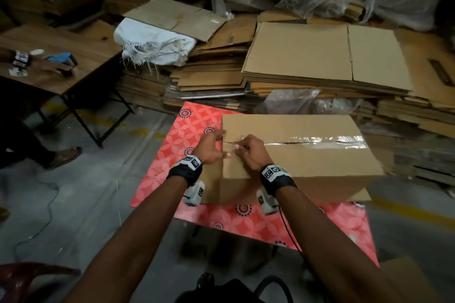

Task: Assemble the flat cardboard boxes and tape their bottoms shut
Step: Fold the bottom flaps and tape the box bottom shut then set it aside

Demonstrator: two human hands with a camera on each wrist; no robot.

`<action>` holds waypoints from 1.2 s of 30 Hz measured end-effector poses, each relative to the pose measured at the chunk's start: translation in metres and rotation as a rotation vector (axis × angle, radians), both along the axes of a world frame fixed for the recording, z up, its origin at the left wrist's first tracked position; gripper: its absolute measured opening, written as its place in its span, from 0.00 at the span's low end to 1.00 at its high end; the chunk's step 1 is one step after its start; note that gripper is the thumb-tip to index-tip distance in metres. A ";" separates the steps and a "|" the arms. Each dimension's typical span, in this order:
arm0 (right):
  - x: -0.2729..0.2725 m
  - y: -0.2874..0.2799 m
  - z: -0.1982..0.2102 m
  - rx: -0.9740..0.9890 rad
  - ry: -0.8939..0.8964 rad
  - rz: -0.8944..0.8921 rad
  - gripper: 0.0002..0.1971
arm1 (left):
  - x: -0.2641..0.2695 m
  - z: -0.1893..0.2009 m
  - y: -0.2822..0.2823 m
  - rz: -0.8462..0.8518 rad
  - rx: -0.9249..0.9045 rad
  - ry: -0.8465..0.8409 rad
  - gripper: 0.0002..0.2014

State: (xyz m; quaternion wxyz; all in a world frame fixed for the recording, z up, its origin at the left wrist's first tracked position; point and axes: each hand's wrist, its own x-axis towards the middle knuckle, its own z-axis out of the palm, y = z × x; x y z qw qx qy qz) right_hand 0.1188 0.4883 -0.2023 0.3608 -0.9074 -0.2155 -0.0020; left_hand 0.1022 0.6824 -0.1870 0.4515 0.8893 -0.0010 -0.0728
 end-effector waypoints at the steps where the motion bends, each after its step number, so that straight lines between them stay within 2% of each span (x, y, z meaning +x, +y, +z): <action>1: 0.001 0.005 0.002 0.069 0.013 -0.066 0.12 | 0.001 0.002 0.003 -0.004 -0.001 0.013 0.45; 3: 0.004 0.015 0.001 0.141 0.053 -0.202 0.13 | 0.004 0.004 0.006 0.005 -0.012 0.033 0.44; 6: 0.004 0.027 -0.010 0.114 0.054 -0.254 0.22 | 0.005 0.003 0.007 0.056 -0.036 0.061 0.43; 9: 0.005 0.027 -0.020 0.020 -0.030 -0.214 0.11 | 0.004 0.001 0.007 0.094 -0.056 0.068 0.41; 11: 0.001 0.026 -0.021 0.032 -0.104 -0.164 0.06 | 0.003 0.002 0.005 0.116 -0.028 0.071 0.41; 14: -0.004 0.017 -0.021 0.100 -0.143 -0.210 0.12 | 0.002 0.008 0.001 0.114 0.108 0.041 0.44; 18: -0.004 0.002 -0.017 0.368 -0.073 -0.360 0.09 | -0.002 0.021 -0.013 0.008 0.396 -0.060 0.41; 21: -0.004 -0.008 -0.008 0.445 -0.046 -0.380 0.09 | -0.002 0.026 -0.029 -0.117 0.478 -0.118 0.39; 24: 0.004 -0.015 -0.003 0.325 -0.093 -0.359 0.03 | -0.002 0.021 -0.042 -0.182 0.497 -0.100 0.31; 25: 0.007 -0.018 -0.003 0.263 -0.114 -0.357 0.04 | -0.003 0.018 -0.045 -0.174 0.519 -0.097 0.30; 28: 0.007 -0.026 0.000 0.078 -0.160 -0.292 0.09 | -0.005 0.010 -0.051 -0.111 0.560 -0.111 0.29; 32: -0.011 -0.030 0.002 -0.300 -0.266 -0.265 0.25 | -0.001 0.012 -0.053 -0.071 0.582 -0.112 0.29; 34: -0.017 -0.032 0.001 -0.464 -0.303 -0.235 0.20 | 0.001 0.013 -0.052 -0.070 0.586 -0.101 0.29; 36: -0.022 -0.035 -0.003 -0.514 -0.309 -0.240 0.15 | 0.000 0.011 -0.051 -0.073 0.584 -0.097 0.29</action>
